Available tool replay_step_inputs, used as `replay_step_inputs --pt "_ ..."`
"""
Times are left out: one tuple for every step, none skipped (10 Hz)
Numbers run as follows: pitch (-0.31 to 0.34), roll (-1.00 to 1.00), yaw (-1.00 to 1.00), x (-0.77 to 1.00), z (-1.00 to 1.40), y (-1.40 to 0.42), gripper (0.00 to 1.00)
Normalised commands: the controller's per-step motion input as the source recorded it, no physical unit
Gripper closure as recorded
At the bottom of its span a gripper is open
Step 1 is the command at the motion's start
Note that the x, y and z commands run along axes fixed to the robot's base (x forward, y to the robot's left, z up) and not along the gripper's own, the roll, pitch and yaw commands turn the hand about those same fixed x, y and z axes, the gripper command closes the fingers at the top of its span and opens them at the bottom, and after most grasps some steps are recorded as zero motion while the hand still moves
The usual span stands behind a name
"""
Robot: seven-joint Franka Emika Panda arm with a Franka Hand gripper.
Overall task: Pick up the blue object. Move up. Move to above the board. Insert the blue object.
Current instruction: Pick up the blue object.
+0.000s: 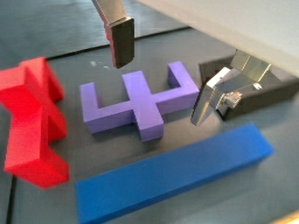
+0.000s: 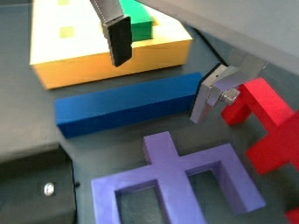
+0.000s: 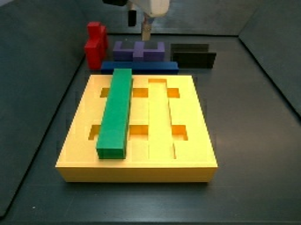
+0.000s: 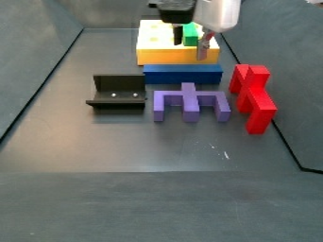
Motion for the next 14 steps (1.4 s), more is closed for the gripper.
replay_step_inputs --pt "0.000 -0.08 -0.99 0.00 -0.17 -0.09 0.00" --pt "0.000 -0.07 -1.00 0.00 -0.19 -0.07 0.00" --pt "0.000 0.00 -0.98 0.00 -0.21 -0.15 0.00" --pt "0.000 0.00 -0.95 0.00 -0.24 -0.13 0.00" --pt "0.000 0.00 -0.95 0.00 -0.28 -0.11 0.00" --pt "0.000 0.00 -0.82 -0.10 -0.26 -0.15 0.00" --pt "-0.019 0.00 -0.73 -0.19 -0.29 -0.16 0.00" --pt "-0.083 -0.03 -0.49 -0.38 -0.34 -0.04 0.00" --pt "-0.094 -0.04 -0.26 -0.39 -0.29 -0.05 0.00" --pt "-0.110 -0.08 -0.03 -0.29 -0.28 -0.04 0.00" --pt "-0.131 -0.04 0.01 -0.25 -0.33 -0.05 0.00" --pt "-0.107 0.01 0.04 -0.11 -0.35 -0.18 0.00" --pt "-0.027 0.11 0.00 0.00 -0.30 -0.16 0.00" --pt "0.000 0.16 0.00 0.02 -0.23 -0.14 0.00"
